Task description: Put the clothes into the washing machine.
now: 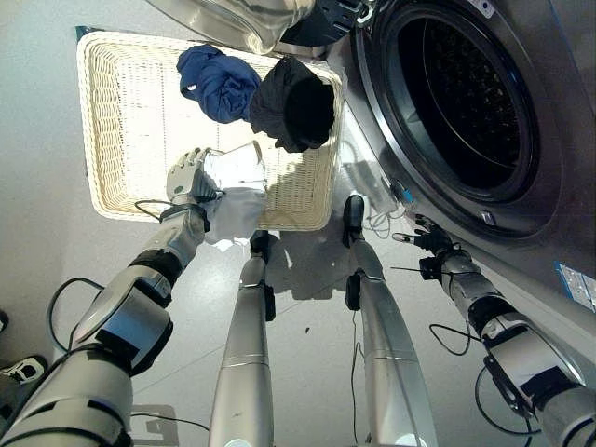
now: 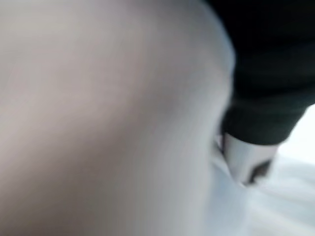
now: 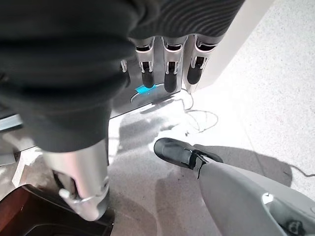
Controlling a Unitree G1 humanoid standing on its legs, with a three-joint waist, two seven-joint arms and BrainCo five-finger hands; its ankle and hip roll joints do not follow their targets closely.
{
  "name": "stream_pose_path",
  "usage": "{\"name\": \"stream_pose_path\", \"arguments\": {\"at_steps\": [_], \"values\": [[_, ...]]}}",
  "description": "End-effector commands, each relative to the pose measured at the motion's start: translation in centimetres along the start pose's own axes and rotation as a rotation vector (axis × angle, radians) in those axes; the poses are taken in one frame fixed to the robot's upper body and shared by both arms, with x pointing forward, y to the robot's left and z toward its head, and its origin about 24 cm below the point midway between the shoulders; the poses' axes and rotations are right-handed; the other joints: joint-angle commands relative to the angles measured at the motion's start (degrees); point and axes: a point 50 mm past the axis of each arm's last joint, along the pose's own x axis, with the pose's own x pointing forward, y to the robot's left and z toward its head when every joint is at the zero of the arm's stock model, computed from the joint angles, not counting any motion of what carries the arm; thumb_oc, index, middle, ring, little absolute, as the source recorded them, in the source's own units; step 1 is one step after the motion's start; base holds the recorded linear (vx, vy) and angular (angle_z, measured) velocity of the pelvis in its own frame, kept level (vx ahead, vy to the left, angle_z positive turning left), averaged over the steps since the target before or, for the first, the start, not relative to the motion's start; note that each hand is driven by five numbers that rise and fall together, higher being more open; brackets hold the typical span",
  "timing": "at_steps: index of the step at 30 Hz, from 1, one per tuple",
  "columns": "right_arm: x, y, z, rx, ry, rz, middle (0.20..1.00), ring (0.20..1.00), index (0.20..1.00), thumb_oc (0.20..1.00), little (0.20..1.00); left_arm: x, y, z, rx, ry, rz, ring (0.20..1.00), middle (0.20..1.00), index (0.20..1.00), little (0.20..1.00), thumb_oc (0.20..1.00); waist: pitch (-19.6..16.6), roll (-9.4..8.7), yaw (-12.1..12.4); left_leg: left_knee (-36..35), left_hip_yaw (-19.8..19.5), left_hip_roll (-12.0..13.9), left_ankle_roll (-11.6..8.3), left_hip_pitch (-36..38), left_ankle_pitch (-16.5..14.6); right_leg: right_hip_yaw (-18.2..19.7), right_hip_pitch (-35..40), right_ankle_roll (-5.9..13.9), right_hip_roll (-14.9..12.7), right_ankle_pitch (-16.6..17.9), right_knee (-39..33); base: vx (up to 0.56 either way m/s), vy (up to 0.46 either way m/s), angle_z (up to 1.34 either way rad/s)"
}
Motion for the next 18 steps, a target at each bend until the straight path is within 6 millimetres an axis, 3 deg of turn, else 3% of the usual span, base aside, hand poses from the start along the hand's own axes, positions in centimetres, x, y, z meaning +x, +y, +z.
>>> {"name": "stream_pose_path", "arguments": {"at_steps": [1, 10, 18], "values": [[-0.2, -1.1, 0.1, -0.009, -0.010, -0.015, 1.000, 1.000, 1.000, 1.000, 1.000, -3.1, -5.1, -3.1, 0.025, 0.135, -0.270, 0.200, 0.200, 0.200, 0.200, 0.200, -0.84, 0.03, 0.83, -2.74, -0.34, -5.53, 3.63, -1.12, 3.99, -2.49, 0.08, 3.67, 5.72, -3.83, 5.32, 0.00, 0.000, 0.00], [-0.1, -1.0, 0.9, 0.007, -0.051, -0.009, 1.000, 1.000, 1.000, 1.000, 1.000, -3.2, -5.4, -2.9, -0.010, 0.138, -0.265, 0.200, 0.200, 0.200, 0.200, 0.200, -0.84, 0.25, 0.84, -3.30, -0.46, -5.73, 3.75, -1.07, 4.25, -2.29, -0.06, 3.54, 6.01, -3.82, 5.14, 0.00, 0.000, -0.02], [-0.1, -0.6, 1.9, 0.070, -0.119, 0.025, 1.000, 1.000, 1.000, 1.000, 1.000, -3.1, -5.1, -2.7, -0.144, 0.154, -0.223, 0.200, 0.200, 0.200, 0.200, 0.200, -0.84, 0.36, 0.82, -3.58, -0.61, -5.87, 3.71, -0.90, 4.45, -2.19, -0.16, 3.47, 6.11, -3.81, 5.25, 0.00, 0.000, 0.00]]}}
